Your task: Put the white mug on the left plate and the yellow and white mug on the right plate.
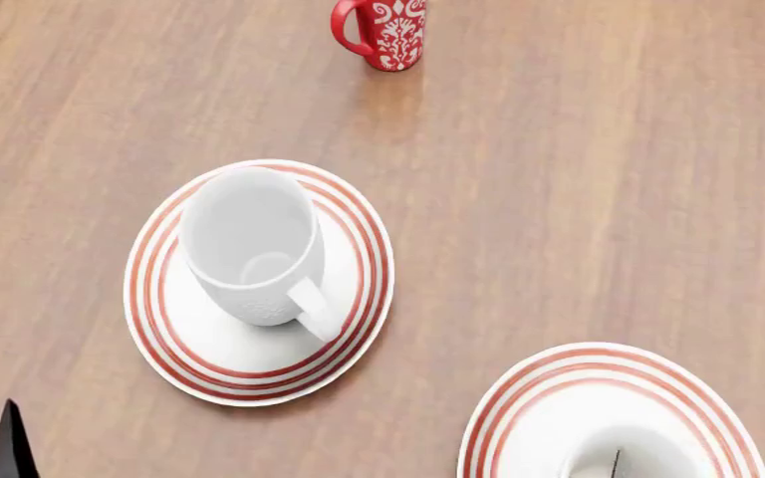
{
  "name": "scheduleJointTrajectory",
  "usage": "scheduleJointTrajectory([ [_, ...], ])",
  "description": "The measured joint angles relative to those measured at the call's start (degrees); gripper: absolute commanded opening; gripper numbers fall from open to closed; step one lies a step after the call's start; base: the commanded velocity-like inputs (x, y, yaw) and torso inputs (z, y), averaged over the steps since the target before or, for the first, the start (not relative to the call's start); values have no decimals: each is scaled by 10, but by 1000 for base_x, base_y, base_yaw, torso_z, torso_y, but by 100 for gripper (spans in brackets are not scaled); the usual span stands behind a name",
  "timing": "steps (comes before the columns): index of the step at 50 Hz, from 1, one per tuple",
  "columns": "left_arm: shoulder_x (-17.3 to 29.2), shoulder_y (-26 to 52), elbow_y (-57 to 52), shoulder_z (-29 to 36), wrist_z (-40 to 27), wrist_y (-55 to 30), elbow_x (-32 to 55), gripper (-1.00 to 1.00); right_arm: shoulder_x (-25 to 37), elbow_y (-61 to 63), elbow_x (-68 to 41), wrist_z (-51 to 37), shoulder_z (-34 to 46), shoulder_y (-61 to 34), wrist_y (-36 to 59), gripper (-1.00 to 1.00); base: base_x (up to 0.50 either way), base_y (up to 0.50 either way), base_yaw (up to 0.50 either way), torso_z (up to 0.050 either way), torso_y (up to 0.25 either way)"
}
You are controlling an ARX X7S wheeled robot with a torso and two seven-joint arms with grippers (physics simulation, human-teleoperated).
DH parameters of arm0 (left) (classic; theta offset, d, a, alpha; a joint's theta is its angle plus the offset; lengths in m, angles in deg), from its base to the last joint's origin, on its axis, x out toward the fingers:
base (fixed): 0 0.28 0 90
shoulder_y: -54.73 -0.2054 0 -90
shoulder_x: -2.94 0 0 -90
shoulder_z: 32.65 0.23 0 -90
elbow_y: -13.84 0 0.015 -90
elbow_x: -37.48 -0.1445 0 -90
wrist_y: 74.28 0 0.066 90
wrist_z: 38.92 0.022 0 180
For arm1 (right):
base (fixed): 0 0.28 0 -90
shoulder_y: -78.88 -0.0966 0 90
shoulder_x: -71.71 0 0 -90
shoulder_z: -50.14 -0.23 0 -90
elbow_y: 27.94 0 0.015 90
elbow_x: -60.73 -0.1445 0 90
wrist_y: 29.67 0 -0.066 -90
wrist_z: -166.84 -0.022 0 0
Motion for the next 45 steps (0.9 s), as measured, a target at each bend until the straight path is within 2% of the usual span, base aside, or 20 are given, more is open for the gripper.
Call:
scheduleJointTrajectory([
  [13, 5, 28, 19, -6, 12, -1, 20, 100, 56, -15, -37, -14, 7, -163, 158, 100, 0, 0, 0, 0, 0],
  [23, 24, 92, -25, -6, 2, -73, 37, 100, 83, -79, -47, -14, 19, -287, 222, 100, 0, 0, 0, 0, 0],
  [35, 36, 227, -70, 5, -8, -202, 74, 100, 106, -128, -48, -20, 44, -424, 305, 100, 0, 0, 0, 0, 1],
  [45, 40, 368, -115, -5, -33, -331, 133, 100, 135, -92, -64, -28, 69, -561, 439, 100, 0, 0, 0, 0, 0],
])
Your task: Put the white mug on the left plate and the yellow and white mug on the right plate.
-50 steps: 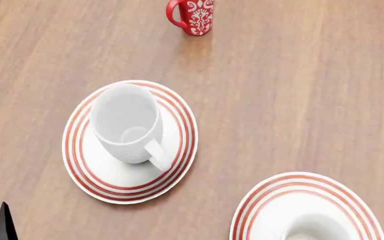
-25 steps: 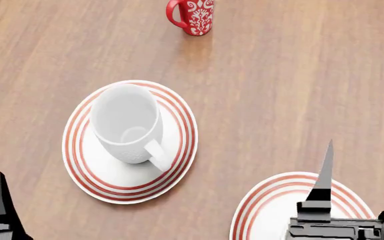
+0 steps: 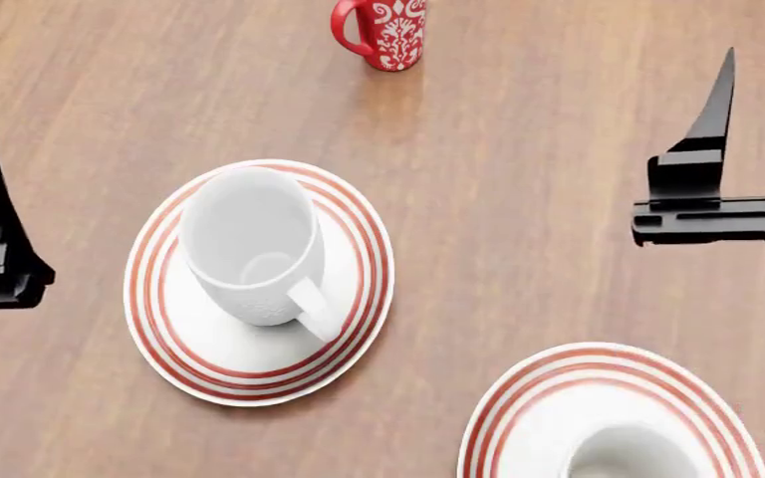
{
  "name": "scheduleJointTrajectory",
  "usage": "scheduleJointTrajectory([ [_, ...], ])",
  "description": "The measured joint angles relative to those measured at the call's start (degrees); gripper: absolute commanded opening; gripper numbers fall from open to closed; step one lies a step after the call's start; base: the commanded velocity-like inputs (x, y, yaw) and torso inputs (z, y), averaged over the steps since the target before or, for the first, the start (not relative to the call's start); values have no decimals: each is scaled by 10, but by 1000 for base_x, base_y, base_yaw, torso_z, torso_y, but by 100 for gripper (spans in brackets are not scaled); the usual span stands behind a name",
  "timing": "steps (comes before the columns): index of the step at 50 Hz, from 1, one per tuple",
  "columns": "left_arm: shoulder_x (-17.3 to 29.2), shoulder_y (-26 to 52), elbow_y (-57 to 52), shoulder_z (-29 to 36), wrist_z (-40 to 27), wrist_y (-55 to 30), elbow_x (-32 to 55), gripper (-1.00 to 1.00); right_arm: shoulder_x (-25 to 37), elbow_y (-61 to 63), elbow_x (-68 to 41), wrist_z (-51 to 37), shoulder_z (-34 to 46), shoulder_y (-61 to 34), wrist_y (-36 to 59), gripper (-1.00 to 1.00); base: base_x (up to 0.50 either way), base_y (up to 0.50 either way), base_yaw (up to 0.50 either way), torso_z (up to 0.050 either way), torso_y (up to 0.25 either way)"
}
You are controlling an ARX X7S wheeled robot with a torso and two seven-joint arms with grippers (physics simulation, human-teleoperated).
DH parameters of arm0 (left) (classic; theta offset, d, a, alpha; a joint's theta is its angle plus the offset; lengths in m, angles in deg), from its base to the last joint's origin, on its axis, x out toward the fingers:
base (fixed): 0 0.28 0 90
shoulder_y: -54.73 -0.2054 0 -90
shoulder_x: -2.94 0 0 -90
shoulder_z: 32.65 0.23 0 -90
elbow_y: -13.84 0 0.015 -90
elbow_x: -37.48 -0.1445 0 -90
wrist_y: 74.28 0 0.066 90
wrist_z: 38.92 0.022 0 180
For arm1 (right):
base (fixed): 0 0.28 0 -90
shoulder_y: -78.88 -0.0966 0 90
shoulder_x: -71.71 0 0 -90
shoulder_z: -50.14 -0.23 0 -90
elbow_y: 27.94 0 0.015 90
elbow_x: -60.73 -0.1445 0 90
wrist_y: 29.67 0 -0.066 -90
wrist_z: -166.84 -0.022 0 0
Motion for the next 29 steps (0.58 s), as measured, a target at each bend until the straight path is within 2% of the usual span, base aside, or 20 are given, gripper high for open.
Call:
scheduleJointTrajectory([
  [14, 7, 158, -41, -48, -42, -135, 96, 100, 33, 77, -33, -9, 27, -180, 199, 100, 0, 0, 0, 0, 0],
  [29, 14, 268, -83, -115, -101, -229, 207, 100, 47, 160, -87, -7, 39, -366, 396, 100, 0, 0, 0, 0, 0],
])
